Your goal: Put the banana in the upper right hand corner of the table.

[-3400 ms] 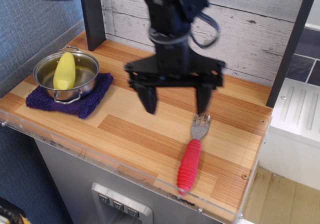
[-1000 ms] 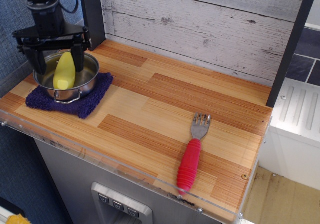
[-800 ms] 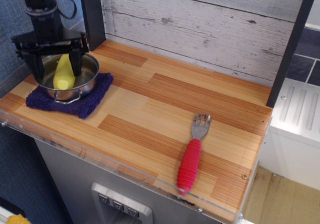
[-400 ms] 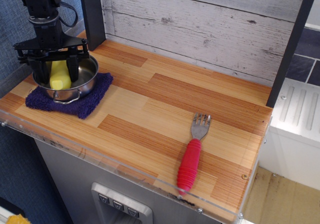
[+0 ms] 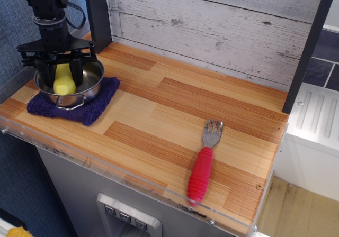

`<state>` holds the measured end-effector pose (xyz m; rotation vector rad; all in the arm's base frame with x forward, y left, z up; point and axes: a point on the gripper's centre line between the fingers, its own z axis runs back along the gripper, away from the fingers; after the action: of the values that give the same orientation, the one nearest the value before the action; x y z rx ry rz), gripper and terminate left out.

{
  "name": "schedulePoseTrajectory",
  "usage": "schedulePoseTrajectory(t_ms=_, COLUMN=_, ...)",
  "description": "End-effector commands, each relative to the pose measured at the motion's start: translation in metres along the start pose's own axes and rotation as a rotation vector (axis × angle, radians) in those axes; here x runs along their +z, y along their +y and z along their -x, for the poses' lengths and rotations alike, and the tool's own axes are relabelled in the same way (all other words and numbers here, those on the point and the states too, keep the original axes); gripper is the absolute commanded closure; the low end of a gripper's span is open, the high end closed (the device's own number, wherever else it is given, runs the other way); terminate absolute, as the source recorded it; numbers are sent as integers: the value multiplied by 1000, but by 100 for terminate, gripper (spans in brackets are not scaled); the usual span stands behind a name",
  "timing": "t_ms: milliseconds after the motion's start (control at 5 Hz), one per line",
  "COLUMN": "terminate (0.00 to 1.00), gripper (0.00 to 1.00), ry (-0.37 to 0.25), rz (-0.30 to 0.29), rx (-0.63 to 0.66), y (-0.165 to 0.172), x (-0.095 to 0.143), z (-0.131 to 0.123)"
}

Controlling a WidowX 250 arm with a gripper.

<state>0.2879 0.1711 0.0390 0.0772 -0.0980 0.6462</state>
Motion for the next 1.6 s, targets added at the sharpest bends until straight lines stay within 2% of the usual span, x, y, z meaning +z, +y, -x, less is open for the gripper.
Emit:
schedulePoseTrajectory(t_ms=0, terminate=0, gripper=100, ry=-91, rz=82, rx=55, y=-12, x=46, z=-8)
schedulePoseTrajectory(t_ms=400, terminate=0, gripper=100, ry=-133, rz=149, rx=57, y=-54, x=84, z=15)
schedulePoseTrajectory(t_ms=600, terminate=0, gripper=100, ry=-134, rz=177, rx=24, y=-90, x=92, z=32)
schedulePoseTrajectory(t_ms=800, terminate=0, gripper=100, ry=-118, rz=221, rx=-30, y=-131, x=97, z=50)
schedulePoseTrajectory(t_ms=1000, terminate=0, gripper=100, ry=-124, rz=238, rx=-101, y=-162, x=98, z=71)
schedulePoseTrajectory(t_ms=1400, terminate=0, gripper=100, ry=-114, rz=245, rx=-260, y=-223, x=78, z=104)
